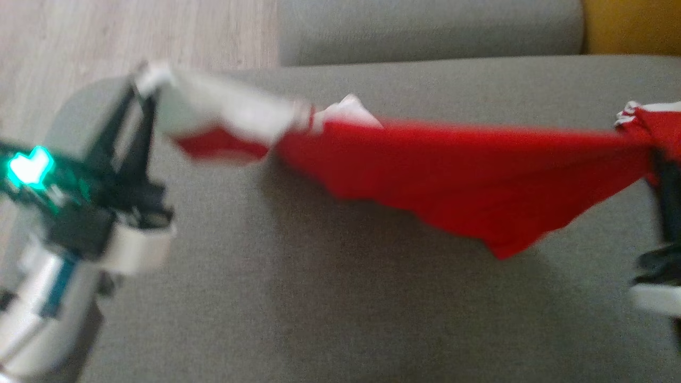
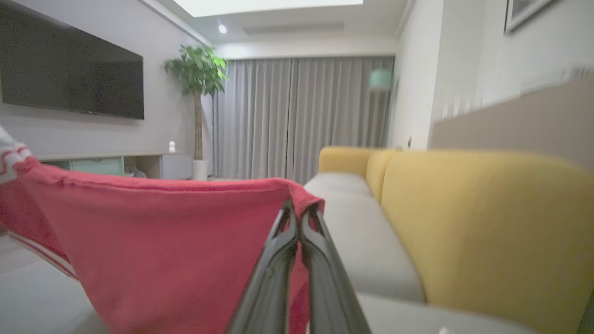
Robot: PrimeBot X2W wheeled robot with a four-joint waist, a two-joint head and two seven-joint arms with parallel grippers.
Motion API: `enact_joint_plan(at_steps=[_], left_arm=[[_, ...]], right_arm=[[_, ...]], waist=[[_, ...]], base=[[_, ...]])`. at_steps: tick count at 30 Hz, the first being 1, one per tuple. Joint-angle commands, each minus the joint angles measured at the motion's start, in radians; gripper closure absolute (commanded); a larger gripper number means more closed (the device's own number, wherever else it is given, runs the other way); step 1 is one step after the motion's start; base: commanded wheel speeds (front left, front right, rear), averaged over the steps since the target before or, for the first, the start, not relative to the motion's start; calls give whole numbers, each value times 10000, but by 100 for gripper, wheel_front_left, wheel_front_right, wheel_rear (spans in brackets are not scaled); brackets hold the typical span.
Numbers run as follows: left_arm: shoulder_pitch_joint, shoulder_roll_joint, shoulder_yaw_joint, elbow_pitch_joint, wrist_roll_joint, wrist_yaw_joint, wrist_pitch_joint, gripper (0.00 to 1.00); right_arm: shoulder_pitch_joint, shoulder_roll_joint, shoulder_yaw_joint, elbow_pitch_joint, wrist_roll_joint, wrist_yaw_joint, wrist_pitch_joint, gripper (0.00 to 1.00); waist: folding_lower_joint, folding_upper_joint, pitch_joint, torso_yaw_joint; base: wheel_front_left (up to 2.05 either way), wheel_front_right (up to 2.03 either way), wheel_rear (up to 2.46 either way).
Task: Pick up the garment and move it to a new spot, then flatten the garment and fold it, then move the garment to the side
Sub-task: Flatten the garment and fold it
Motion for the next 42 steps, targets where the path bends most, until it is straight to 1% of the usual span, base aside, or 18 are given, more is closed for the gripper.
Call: enact_joint_plan(at_steps=[1, 4, 7, 10, 13, 17, 18, 21, 22, 26, 29, 32, 35, 37, 38, 42], left_arm=[[-1380, 563, 688, -714, 10, -273, -25, 100], [-2862, 704, 792, -1114, -209, -842, 241, 100], [-4389, 664, 752, -974, -314, -1299, 566, 100], [-5574, 461, 624, -236, -437, -1630, 812, 100], [-6576, 149, 473, 760, -614, -1907, 857, 100], [-7874, -267, 203, 2693, -733, -2202, 685, 100], [-8531, -452, 8, 3719, -836, -2379, 631, 100], [-9355, -741, -241, 4973, -759, -2470, 344, 100], [-9355, -741, -241, 4973, -759, -2470, 344, 100], [-10622, -1122, -228, 6029, -651, -2442, 40, 100], [-11280, -1340, -146, 6276, -671, -2464, -34, 100], [-11370, -1423, -43, 5804, -834, -2555, -42, 100], [-10857, -1332, -114, 5338, -1179, -2655, -44, 100], [-10222, -1306, -182, 5163, -1701, -2689, -45, 100], [-9845, -1239, -371, 5023, -1962, -2696, -45, 100], [-8024, -619, -1056, 4250, -2957, -2703, -46, 100]], right_arm=[[-583, -840, -330, -806, -84, -7, -42, 100], [-1099, -1758, -968, -1379, -4, -7, -42, 100], [-2052, -2460, -1279, -1391, 208, -7, 161, 100], [-3371, -2956, -802, -933, 452, -7, 499, 100], [-4849, -3341, -10, 21, 433, -7, 768, 100], [-6850, -3425, 1314, 1527, 436, -7, 1075, 100], [-7835, -3446, 2051, 2334, 423, -7, 1151, 100], [-9138, -3320, 2919, 3563, 377, -7, 955, 100], [-9138, -3320, 2919, 3563, 377, -7, 955, 100], [-10859, -3157, 3491, 4789, 71, -7, 456, 100], [-11879, -3084, 3539, 5341, -347, -7, 119, 100], [-12415, -3178, 3569, 5585, -652, -7, -5, 100], [-12405, -3297, 3573, 5583, -643, -7, -33, 100], [-12053, -3349, 3443, 5445, -443, -7, -36, 100], [-11784, -3394, 3409, 5371, -358, -7, -37, 100], [-10249, -3409, 3040, 5142, -84, -7, -39, 100]], waist=[[0, 0, -365, -32], [0, 0, -508, -91], [0, 0, -526, -194], [0, 0, -371, -328], [0, 0, 69, -314], [0, 0, 916, -208], [0, 0, 1454, -144], [0, 0, 1999, -44], [0, 0, 1999, -44], [0, 0, 2612, 5], [0, 0, 2825, 29], [0, 0, 3015, 93], [0, 0, 3219, 171], [0, 0, 3330, 242], [0, 0, 3372, 271], [0, 0, 3443, 356]], base=[[0, 0, 0], [0, 0, 0], [0, 0, 0], [0, 0, 0], [0, 0, 0], [0, 0, 0], [0, 0, 0], [0, 0, 0], [0, 0, 0], [0, 0, 0], [0, 0, 0], [0, 0, 0], [0, 0, 0], [0, 0, 0], [0, 0, 0], [0, 0, 0]])
